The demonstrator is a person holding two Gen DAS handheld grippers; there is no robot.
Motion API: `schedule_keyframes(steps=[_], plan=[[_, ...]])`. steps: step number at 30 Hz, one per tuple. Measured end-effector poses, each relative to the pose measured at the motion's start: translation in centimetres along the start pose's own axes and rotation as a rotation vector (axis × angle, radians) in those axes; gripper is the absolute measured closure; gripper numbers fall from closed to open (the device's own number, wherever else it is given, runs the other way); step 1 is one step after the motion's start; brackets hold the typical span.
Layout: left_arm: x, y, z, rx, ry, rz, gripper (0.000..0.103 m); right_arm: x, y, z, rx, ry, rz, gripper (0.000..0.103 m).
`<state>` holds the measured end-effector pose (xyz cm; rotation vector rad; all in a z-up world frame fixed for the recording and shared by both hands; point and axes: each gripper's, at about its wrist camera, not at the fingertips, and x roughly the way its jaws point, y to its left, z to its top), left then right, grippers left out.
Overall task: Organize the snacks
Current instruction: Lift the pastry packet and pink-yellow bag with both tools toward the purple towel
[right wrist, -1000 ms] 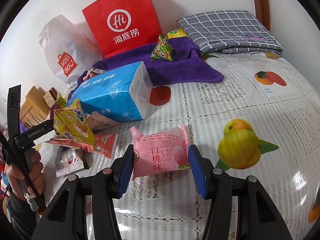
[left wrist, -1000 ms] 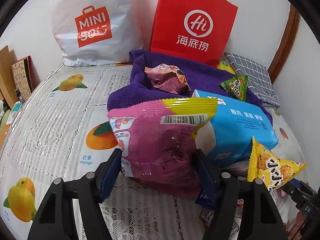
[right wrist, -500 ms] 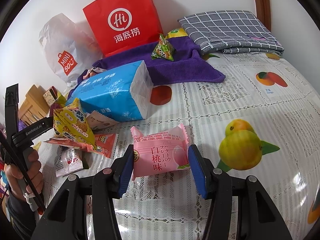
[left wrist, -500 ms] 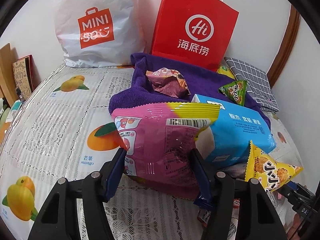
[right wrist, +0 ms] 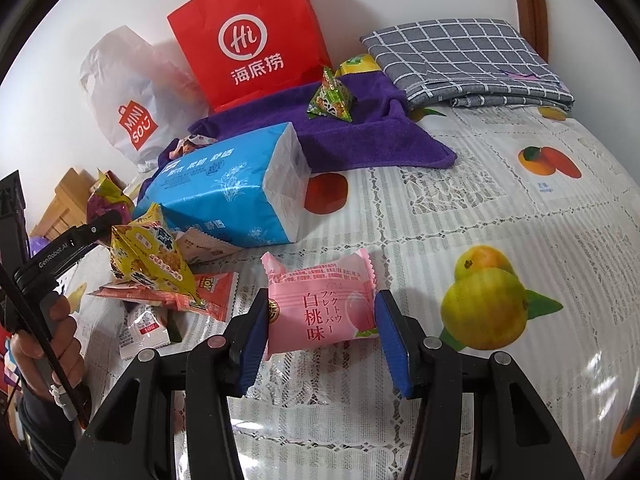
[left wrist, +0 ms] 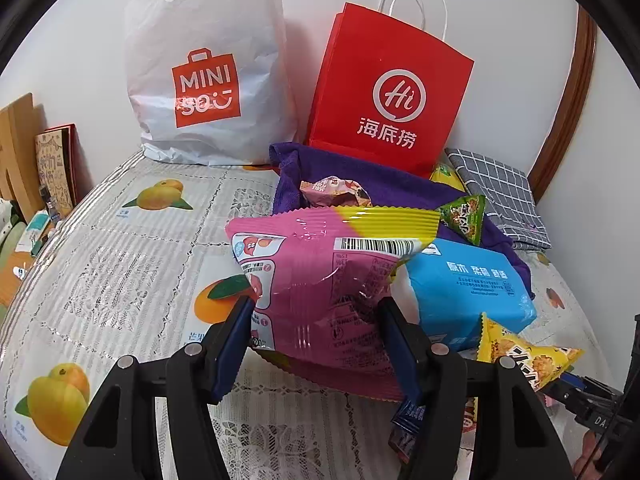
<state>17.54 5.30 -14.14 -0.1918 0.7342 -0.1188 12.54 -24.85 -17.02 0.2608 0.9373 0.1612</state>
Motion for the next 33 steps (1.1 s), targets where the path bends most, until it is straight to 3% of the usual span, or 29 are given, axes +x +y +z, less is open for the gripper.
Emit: schedule_keyframes(steps=[7,20,33], plan=[[0.0,0.8,0.5,-0.054,0.073,-0.026,0.042,-2.2,1.6,2.6,-0.059,-0.057,-0.007,0.053],[-2.2,-0.2,4.5,-0.035,0.056,-0.045,0.042,-4.4,3.8,9.8,-0.142,-0.149,0.000,0.053],[-3.4,-1.4,9.6,0.026,0.022,0.021,0.042,-4.8,4.9,18.3,-0.142,-0.180,0.051,0.052]])
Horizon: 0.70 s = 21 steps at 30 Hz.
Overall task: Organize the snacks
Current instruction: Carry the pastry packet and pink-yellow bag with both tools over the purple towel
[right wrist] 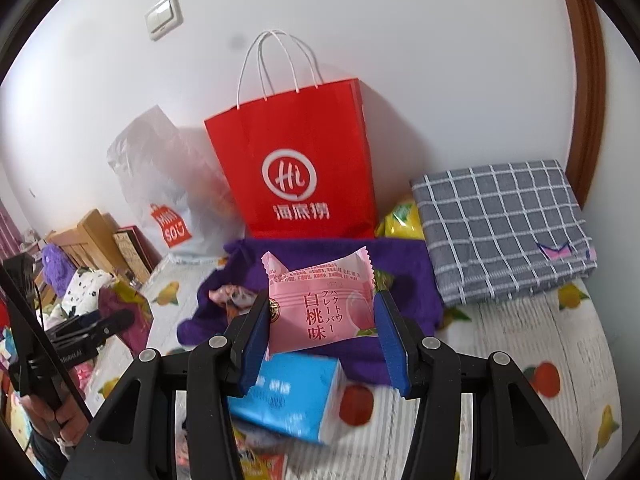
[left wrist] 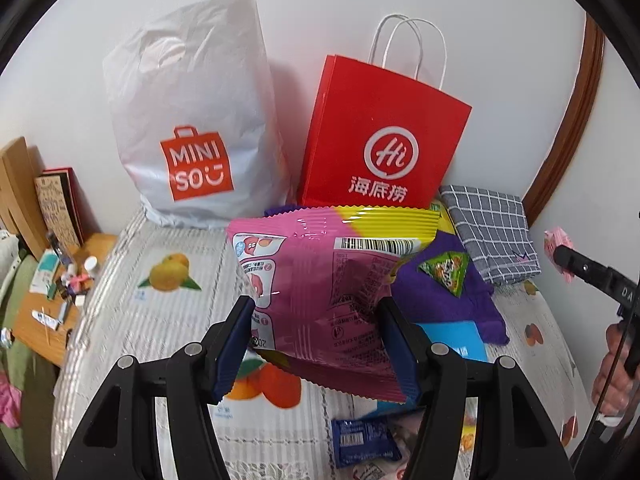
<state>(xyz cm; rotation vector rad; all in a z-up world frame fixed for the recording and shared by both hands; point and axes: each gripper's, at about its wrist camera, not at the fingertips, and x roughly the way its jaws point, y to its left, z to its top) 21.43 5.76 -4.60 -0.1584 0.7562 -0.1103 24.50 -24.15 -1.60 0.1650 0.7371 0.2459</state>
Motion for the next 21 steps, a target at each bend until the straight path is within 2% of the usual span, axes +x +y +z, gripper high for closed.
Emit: schedule_keyframes(steps=[8,21], plan=[[1.1,0.4,2.0,-0.001,-0.002,0.024,0.042,2.8,-0.9,2.2,-0.026,0.033,0.009,0.052],[6.1,2.5,1.6,-0.069,0.048,0.026,0.042,10.0,-3.6,0.1,-0.096,0.208,-0.020,0.052]])
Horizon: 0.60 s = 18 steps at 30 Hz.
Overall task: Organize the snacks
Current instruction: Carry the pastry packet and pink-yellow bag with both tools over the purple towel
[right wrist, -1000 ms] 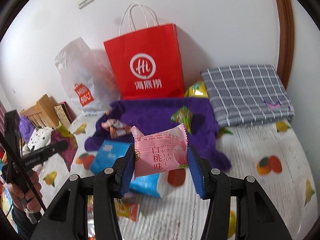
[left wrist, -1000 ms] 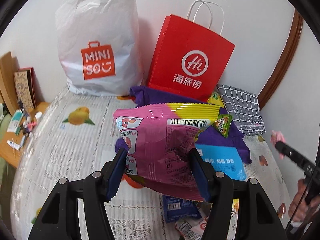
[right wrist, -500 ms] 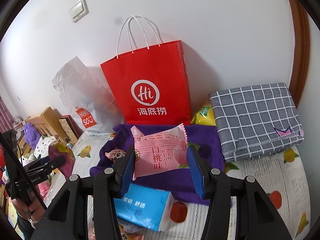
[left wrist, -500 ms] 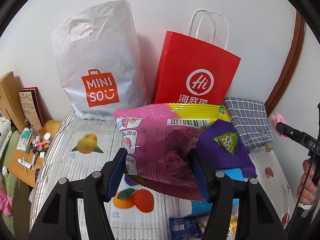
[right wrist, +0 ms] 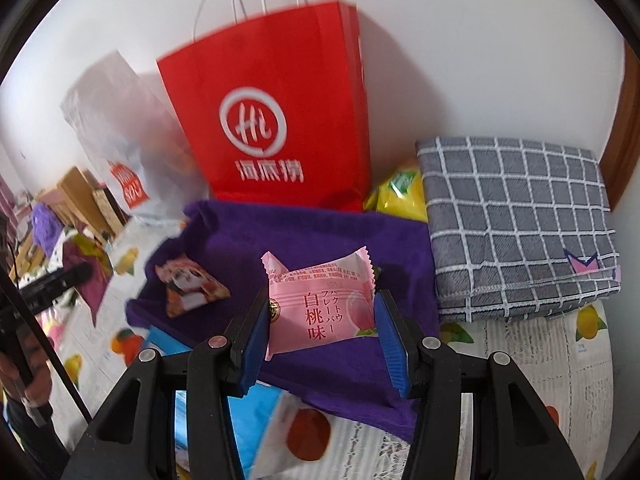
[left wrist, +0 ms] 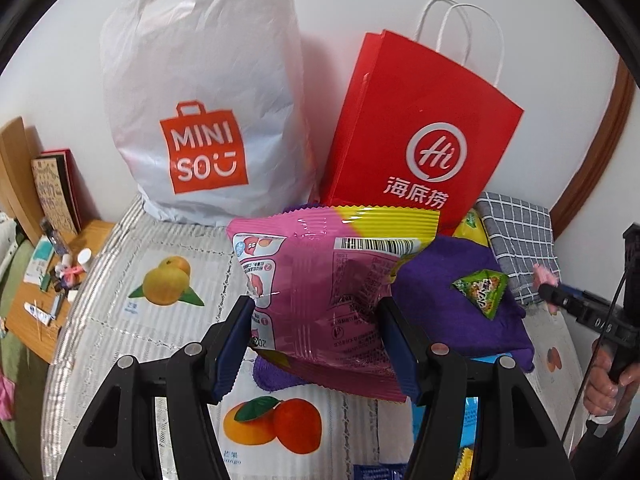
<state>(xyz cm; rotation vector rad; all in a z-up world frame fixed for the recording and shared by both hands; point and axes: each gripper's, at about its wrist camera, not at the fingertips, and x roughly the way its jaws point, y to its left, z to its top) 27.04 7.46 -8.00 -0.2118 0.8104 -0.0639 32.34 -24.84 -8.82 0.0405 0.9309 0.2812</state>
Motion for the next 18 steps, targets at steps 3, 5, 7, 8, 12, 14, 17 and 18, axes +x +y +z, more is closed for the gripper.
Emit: schedule_keyframes(steps=[3,5,7,8,12,14,17,18], plan=[[0.7,0.3,-0.1,-0.008,0.006,-0.004,0.042,1.4,-0.2,-0.5,-0.019,0.037,-0.010,0.052],[1.1,0.3,-0.3,-0.002,0.011,-0.003,0.042,2.6,-0.4,-0.8,-0.027,0.074,-0.025,0.052],[1.6,0.2,-0.4,0.009,0.019,0.002,0.042,3.4,-0.8,-1.1,-0.034,0.099,-0.035,0.052],[1.8,0.2,-0.5,0.014,0.023,0.005,0.042,3.8,-0.9,-1.3,-0.041,0.109,-0.042,0.052],[2.3,-0.3,-0.7,0.033,0.032,0.011,0.042,5.1,-1.3,-1.7,-0.052,0.151,-0.052,0.052],[2.6,-0.5,-0.8,0.038,0.040,0.007,0.042,5.6,-1.4,-1.9,-0.049,0.164,-0.061,0.052],[2.8,-0.7,-1.0,0.044,0.048,0.004,0.042,6.3,-1.4,-2.1,-0.052,0.170,-0.081,0.052],[2.9,-0.7,-1.1,0.045,0.050,0.003,0.042,6.4,-1.4,-2.2,-0.053,0.167,-0.090,0.051]])
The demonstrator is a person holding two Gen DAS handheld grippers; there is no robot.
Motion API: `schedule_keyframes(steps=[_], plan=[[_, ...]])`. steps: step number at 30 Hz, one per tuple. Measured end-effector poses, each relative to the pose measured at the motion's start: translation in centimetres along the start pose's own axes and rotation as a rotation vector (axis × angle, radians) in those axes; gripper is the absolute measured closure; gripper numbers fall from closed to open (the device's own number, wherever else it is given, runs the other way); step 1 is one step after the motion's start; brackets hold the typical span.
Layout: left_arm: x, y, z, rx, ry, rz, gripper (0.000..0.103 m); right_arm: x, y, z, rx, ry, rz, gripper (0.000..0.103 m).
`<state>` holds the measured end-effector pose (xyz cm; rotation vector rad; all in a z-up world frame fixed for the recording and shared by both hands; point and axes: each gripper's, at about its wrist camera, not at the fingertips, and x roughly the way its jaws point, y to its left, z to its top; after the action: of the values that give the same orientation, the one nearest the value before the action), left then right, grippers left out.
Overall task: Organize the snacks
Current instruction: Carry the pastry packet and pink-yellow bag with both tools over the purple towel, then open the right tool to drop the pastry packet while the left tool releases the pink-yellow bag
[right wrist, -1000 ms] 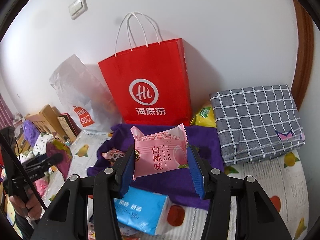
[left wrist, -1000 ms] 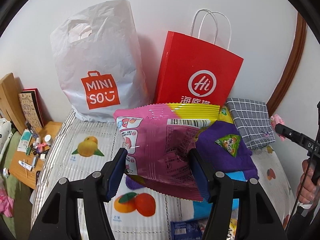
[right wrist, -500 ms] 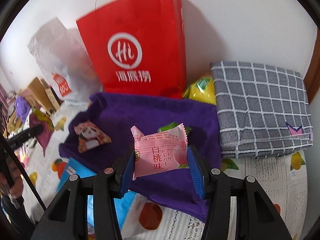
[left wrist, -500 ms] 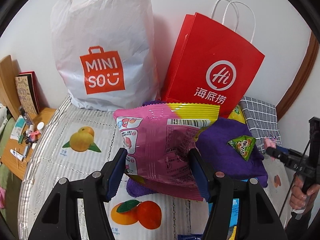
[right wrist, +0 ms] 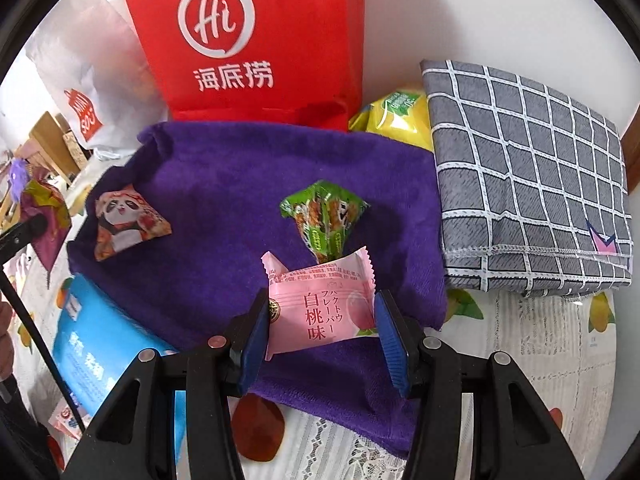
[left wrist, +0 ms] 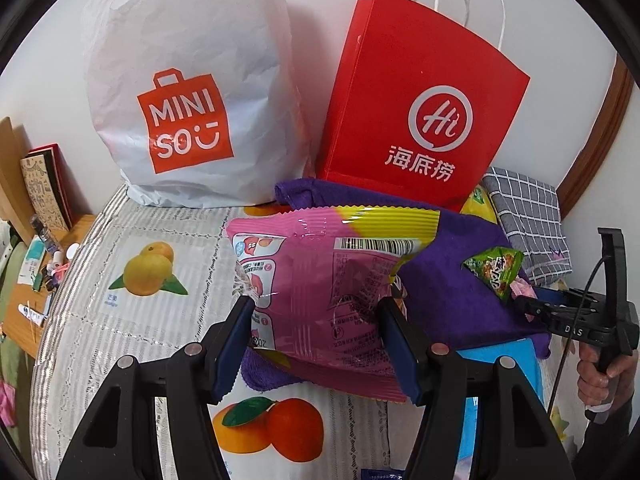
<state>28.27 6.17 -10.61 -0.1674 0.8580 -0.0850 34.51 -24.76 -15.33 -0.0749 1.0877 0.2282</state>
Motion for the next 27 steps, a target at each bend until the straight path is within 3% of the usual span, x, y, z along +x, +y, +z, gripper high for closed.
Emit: schedule_keyframes(steps=[10,18,20,27], plan=[[0.2,0.0,0.1,-0.031,0.009,-0.045,0.042,1.3,-0.4,0.1,0.016,0.011,0.008,0.047],[0.1,-1.2,1.6,-0.034,0.009,-0.052,0.042,-1.7,0.4,0.2,-0.033,-0.045,0.019,0.032],[0.3,-1.8,2.4,-0.031,0.011,-0.060,0.042,-2.5,0.5,0.4,-0.039,-0.074,0.019,0.020],[2.5,-3.9,4.8,-0.018,0.043,-0.038,0.042,-3.9,-0.5,0.9,-0.011,-0.104,0.030,0.019]])
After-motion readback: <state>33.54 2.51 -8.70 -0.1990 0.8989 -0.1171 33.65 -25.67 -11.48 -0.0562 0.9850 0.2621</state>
